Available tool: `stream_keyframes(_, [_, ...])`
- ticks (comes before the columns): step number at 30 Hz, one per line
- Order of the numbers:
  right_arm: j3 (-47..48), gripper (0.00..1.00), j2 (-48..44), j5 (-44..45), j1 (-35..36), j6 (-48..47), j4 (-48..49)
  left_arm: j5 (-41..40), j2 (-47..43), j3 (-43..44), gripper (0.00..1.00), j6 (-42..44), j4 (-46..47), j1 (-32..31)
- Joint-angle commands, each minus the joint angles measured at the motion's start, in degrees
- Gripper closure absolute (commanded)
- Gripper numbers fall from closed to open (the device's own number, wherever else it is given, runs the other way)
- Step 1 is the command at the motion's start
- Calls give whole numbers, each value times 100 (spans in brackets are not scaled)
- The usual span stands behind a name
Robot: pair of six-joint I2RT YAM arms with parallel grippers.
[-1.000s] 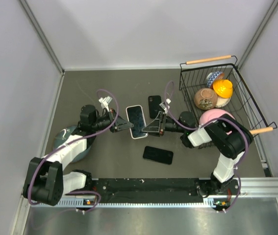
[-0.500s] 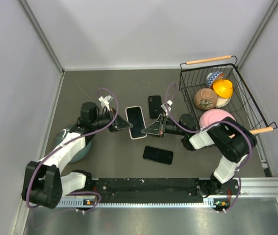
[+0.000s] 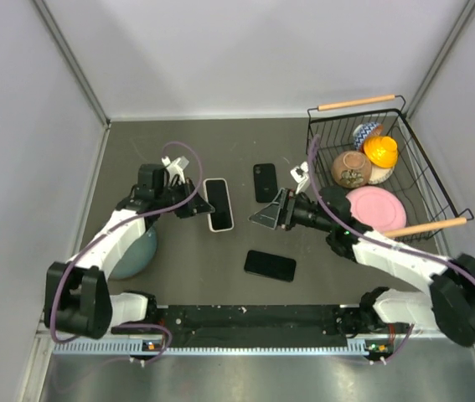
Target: Put the phone into the phone case
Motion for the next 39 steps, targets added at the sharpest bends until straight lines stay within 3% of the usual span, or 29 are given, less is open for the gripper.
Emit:
stream_keyframes(1, [367, 14, -970, 685, 89, -1317, -1398, -560, 715, 812, 100, 832, -744, 118])
stream_keyframes(2, [402, 1, -1267, 843, 98, -1468, -1704, -569, 1152, 1144, 100, 912, -885, 170])
stream_keyframes(8, [596, 1, -1894, 1283, 107, -2040, -2524, 63, 2630, 2296, 100, 1299, -1440, 302])
stream_keyframes(12, [859, 1, -1999, 1389, 107, -1725, -3244, -103, 3352, 2939, 100, 1676, -2019, 364])
stream_keyframes(17, [851, 1, -2202, 1512, 107, -1390, -3483, -664, 3871, 3344, 100, 1941, -2521, 531])
stream_keyframes(21, [1078, 1, -2158, 1574, 107, -1591, -3939, -753, 3951, 3388, 91, 1897, -2565, 698])
stream_keyframes(23, [1193, 1, -2079, 1600, 107, -1618, -4150, -859, 3925, 3432, 77, 1836, -2591, 777])
stream_keyframes(26, [1307, 1, -1938, 1565, 115, -1636, -4387, -1219, 3767, 3458, 68, 1809, -2635, 839])
stream_keyframes(34, [1299, 1, -2008, 1696, 107, -1680, -4555, -1773, 3363, 3511, 68, 1634, -2645, 847])
stream_keyframes(39, [1229, 1, -2052, 1855, 98, -1619, -4512, -1106, 3230, 3265, 78, 1273, -2004, 760])
